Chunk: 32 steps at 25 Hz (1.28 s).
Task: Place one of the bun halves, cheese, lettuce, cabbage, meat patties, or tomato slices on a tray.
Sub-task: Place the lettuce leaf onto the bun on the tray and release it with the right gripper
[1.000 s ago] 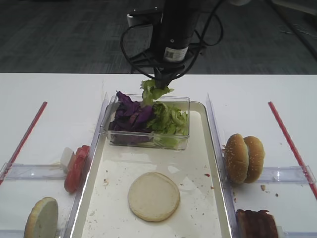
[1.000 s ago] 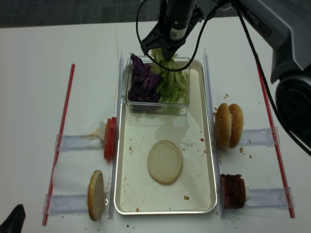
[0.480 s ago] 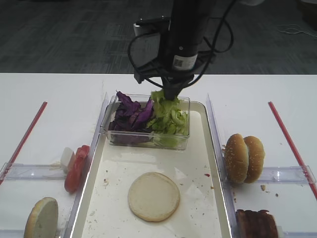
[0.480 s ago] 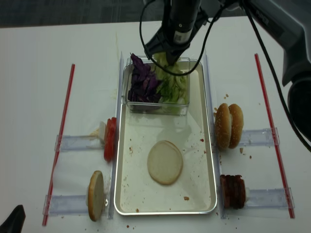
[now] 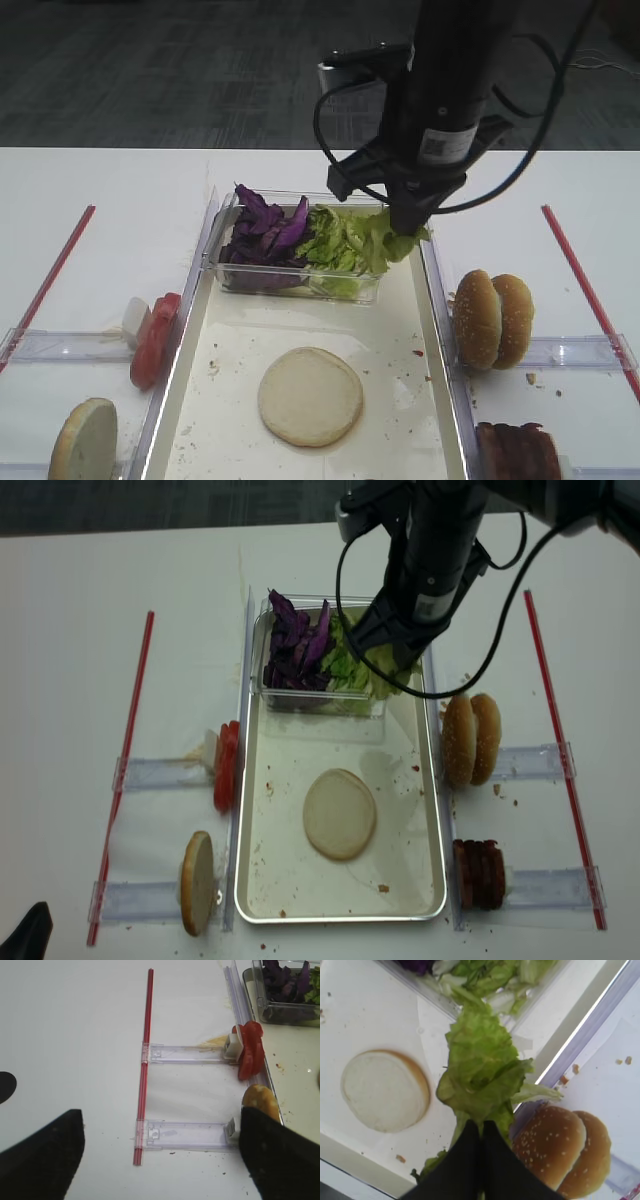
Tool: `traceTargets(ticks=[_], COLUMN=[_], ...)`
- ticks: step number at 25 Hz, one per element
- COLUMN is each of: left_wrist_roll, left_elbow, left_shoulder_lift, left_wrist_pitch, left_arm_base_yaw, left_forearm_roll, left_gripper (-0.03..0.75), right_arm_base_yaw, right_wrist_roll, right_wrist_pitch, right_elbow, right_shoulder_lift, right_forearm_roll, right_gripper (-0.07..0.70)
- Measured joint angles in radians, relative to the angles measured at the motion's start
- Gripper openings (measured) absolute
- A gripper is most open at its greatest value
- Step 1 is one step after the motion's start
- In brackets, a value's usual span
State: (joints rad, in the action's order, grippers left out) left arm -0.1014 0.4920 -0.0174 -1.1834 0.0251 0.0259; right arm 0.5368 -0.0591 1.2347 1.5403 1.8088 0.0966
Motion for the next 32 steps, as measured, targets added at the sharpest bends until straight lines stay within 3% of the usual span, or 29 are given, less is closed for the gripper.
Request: traceTargets(ticks=[8, 19, 32], left_wrist_roll=[0.000, 0.000, 0.000], left_elbow=[0.000, 0.000, 0.000], left_shoulder_lift=[0.000, 0.000, 0.000], left_wrist_pitch=[0.000, 0.000, 0.000], left_arm_base_yaw=[0.000, 0.000, 0.000], left_forearm_roll=[0.000, 0.000, 0.000], left_gripper=[0.613, 0.613, 0.613], right_arm_base_yaw=[0.000, 0.009, 0.199], right_wrist_roll=[-0.002, -0.002, -0.011], right_wrist_pitch=[0.000, -0.004, -0.006], right_elbow=[-0.110, -0.115, -0.115], right_shoulder_lift=[-0.053, -0.058, -0.056], right_forearm_roll=[-0.004, 0.039, 0.060], right_gripper=[0.038, 0.038, 0.038])
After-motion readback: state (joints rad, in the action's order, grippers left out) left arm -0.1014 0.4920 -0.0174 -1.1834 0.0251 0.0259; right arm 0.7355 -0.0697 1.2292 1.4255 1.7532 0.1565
